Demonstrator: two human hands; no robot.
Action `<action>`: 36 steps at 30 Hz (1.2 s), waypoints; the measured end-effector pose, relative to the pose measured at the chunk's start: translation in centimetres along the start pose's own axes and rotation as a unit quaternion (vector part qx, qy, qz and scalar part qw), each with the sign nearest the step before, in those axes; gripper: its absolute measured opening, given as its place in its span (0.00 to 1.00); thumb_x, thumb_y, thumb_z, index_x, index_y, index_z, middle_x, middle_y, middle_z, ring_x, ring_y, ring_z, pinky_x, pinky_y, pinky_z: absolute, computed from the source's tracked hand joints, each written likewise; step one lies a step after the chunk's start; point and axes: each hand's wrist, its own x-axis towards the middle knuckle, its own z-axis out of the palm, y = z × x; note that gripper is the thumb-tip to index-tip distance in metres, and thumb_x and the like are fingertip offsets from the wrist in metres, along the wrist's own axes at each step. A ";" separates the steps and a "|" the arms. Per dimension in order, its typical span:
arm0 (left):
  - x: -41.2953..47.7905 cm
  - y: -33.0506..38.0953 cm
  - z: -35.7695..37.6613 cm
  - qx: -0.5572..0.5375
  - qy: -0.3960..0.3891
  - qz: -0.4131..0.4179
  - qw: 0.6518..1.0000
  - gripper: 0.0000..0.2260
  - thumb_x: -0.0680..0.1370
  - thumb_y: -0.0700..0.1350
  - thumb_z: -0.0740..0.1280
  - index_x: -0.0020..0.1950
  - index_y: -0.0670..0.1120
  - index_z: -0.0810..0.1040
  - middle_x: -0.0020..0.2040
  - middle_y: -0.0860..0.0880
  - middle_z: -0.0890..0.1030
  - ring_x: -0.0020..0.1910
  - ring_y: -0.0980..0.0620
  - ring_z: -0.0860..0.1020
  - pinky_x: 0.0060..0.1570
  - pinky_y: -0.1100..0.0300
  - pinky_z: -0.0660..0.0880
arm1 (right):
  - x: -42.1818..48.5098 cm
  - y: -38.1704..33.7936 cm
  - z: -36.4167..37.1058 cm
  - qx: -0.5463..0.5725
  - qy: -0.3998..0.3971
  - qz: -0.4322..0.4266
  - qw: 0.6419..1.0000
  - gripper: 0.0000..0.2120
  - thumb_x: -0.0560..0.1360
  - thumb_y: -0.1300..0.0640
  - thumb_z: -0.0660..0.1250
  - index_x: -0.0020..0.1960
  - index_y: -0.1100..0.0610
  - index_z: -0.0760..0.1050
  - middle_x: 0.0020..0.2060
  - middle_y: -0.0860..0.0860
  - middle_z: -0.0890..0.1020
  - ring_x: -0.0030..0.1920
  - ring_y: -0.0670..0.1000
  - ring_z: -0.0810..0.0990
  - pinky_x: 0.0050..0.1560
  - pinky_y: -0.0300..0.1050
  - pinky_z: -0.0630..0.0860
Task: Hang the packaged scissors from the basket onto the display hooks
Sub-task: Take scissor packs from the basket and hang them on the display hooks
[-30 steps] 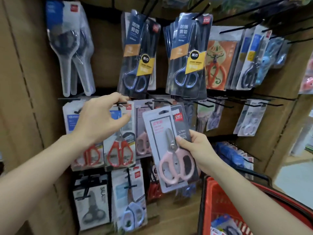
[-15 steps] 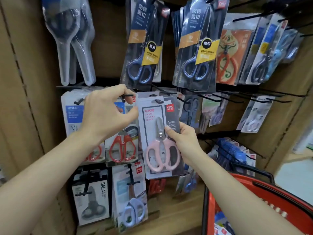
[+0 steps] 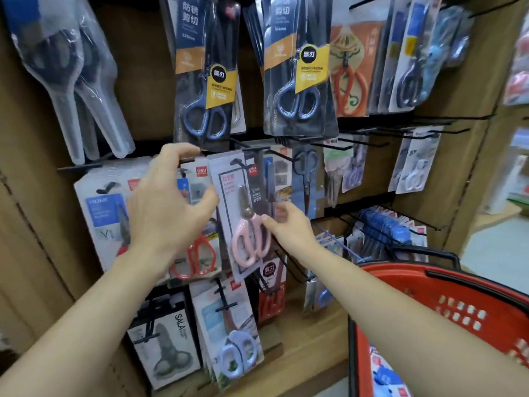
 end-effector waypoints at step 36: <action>-25.5 9.2 18.7 0.012 -0.510 0.144 0.848 0.26 0.71 0.66 0.55 0.56 0.54 0.85 0.66 0.53 0.79 0.75 0.40 0.62 0.65 0.41 0.74 | -22.5 35.6 -17.1 -0.360 -0.212 0.385 0.823 0.60 0.67 0.33 0.78 0.82 0.64 0.51 0.81 0.61 0.59 0.78 0.61 0.64 0.77 0.53 0.65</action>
